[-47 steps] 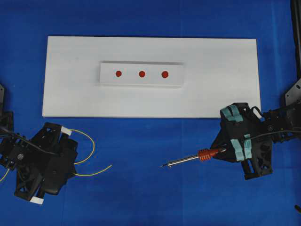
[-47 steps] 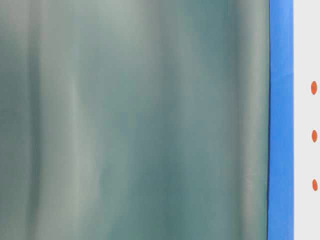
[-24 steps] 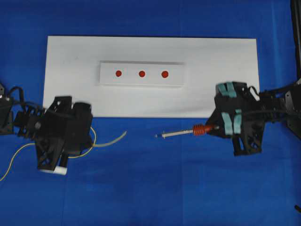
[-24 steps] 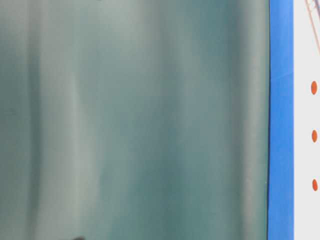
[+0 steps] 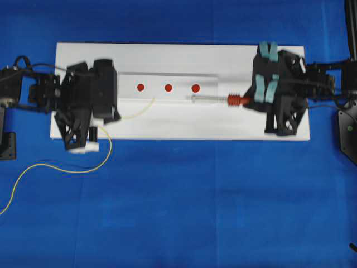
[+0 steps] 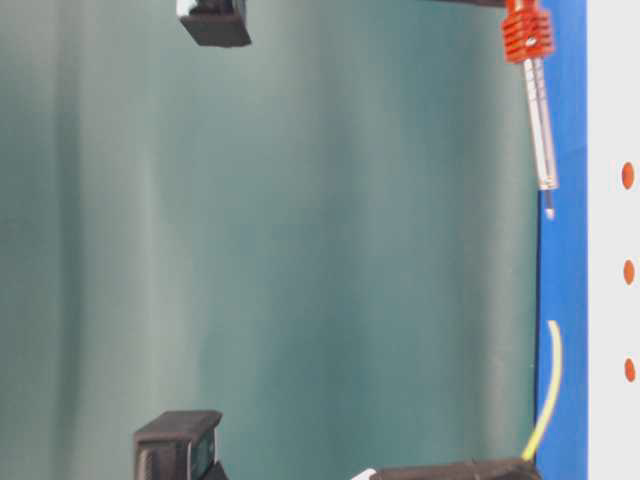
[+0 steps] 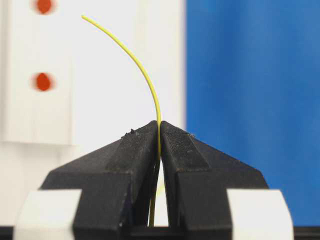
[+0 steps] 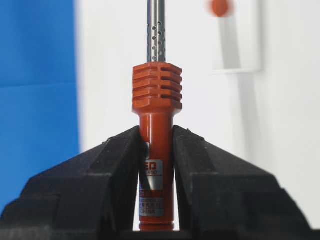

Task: Touch the tip of the soldering iron to the tip of the solder at the mark.
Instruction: 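Lift both held tools and move them up over the white board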

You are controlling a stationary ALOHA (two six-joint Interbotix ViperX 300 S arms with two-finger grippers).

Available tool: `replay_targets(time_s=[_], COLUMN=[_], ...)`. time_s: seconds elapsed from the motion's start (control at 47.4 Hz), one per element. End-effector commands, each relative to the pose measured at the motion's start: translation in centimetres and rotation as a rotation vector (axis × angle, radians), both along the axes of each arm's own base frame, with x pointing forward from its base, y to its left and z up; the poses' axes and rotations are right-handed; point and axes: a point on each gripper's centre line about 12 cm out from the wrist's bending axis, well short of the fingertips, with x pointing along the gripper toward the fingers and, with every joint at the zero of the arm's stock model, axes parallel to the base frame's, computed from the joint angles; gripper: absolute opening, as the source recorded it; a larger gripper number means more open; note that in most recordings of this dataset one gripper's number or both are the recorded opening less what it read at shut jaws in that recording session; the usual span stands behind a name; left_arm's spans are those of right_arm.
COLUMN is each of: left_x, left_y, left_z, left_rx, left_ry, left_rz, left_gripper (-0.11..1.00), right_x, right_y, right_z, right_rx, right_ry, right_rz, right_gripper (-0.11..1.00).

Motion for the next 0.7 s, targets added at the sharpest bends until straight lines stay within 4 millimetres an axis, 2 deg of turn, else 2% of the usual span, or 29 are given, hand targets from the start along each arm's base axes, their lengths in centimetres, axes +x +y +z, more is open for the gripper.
replay_targets(time_s=[0.0, 0.211, 0.675], left_x=[0.1, -0.2, -0.5], left_y=[1.6, 4.0, 3.9], left_z=[1.2, 1.3, 1.1], left_rx=[0.018, 0.045, 0.036], left_ry=[-0.036, -0.036, -0.014], left_rz=[0.033, 0.083, 0.089], left_gripper=[0.02, 0.02, 0.02], right_x=[0.4, 0.1, -0.1], right_y=[-1.4, -2.9, -2.9], right_z=[1.5, 1.6, 1.5], right_rx=[-0.026, -0.054, -0.053], right_ry=[-0.045, -0.043, -0.022], right_rz=[-0.034, -0.067, -0.067], right_gripper=[0.06, 0.06, 0.06])
